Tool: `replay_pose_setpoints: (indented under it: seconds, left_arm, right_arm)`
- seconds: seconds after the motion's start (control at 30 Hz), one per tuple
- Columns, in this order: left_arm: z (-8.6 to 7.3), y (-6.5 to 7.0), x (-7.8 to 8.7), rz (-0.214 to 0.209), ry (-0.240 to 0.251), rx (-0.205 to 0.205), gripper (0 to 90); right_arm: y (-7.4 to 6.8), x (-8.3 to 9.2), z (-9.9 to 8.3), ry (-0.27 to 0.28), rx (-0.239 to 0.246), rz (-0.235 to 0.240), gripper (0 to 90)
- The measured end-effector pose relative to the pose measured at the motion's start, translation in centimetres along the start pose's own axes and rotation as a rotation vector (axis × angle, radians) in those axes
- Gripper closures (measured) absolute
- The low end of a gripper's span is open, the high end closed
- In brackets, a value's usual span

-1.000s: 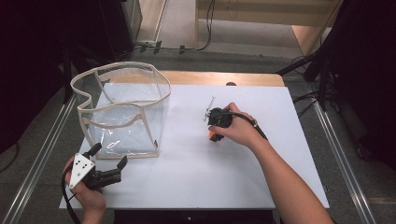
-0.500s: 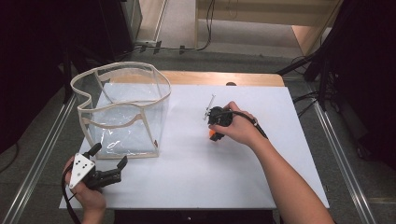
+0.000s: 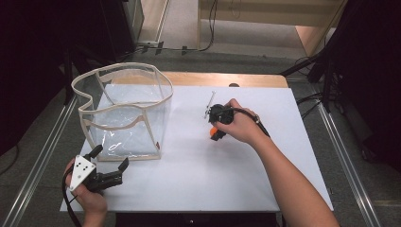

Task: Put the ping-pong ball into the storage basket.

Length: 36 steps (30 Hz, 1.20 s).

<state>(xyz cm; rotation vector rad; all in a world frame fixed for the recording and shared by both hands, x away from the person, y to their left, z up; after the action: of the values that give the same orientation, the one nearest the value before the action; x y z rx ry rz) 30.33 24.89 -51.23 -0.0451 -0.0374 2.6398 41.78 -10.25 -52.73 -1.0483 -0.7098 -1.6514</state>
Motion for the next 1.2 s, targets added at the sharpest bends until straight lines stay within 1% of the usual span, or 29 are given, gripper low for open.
replay_pose_setpoints:
  seconds: [0.17, 0.47, 0.5, 0.57, 0.6, 0.67, 0.77, 0.93, 0.97, 1.03, 1.13, 1.2]
  left_arm:
    - [0.0, 0.0, 0.0, 0.001, -0.001, -0.001, 0.0]
    - [0.0, 0.0, 0.0, 0.000, -0.002, 0.000, 0.0]
    - [0.0, 0.0, 0.0, 0.000, -0.001, 0.000, 0.0]
    - [0.0, 0.0, 0.0, 0.000, -0.001, 0.000, 0.0]
    - [0.0, 0.0, -0.1, 0.000, -0.004, -0.002, 0.0]
    - [-0.1, 0.1, 0.0, -0.001, -0.007, -0.007, 0.0]
    - [-0.1, 0.1, 0.0, 0.000, -0.006, -0.005, 0.0]
    - [-0.1, 0.1, -0.1, 0.000, -0.007, -0.010, 0.0]
    - [-0.1, 0.1, -0.1, -0.002, -0.007, -0.010, 0.0]
    - [0.0, 0.1, -0.1, -0.002, -0.005, -0.006, 0.0]
    - [-0.1, 0.1, -0.1, -0.001, -0.006, -0.007, 0.0]
    - [-0.1, 0.1, -0.1, 0.003, -0.007, -0.008, 0.0]
  right_arm:
    - [0.0, 0.3, 0.4, 0.001, 0.006, 0.007, 47.5]
    - [0.0, 0.9, 0.8, 0.000, 0.004, 0.002, 47.5]
    - [0.1, 1.0, 1.0, 0.012, 0.013, 0.009, 47.6]
    - [0.1, 1.1, 1.1, 0.012, 0.013, 0.004, 47.5]
    - [0.0, 1.1, 1.1, 0.010, 0.006, 0.005, 47.5]
    - [0.0, 1.4, 1.3, 0.008, 0.009, 0.006, 47.6]
    - [0.0, 1.5, 1.5, 0.014, 0.016, 0.010, 47.5]
    - [0.0, 1.8, 1.7, 0.012, 0.007, 0.010, 47.6]
    - [0.0, 1.9, 1.8, 0.014, 0.015, 0.012, 47.6]
    - [0.1, 1.9, 1.9, 0.023, 0.014, 0.013, 47.5]
    - [0.0, 2.1, 2.1, 0.017, 0.020, 0.013, 47.6]
    - [-0.1, 2.2, 2.3, 0.023, 0.020, 0.015, 47.6]
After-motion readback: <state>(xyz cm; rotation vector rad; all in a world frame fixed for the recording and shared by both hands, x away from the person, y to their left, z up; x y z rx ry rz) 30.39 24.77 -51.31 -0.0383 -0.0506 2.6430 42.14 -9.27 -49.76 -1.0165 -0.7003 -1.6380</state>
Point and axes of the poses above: each handheld gripper's, and its own axes: x roughly backward along the jaws, z roughly out of its top, y roughly to its right, the point moved 8 cm from there along -x, roughly forward along the jaws, and after that the axes turned 14 degrees about y, right-handed, at the moved point
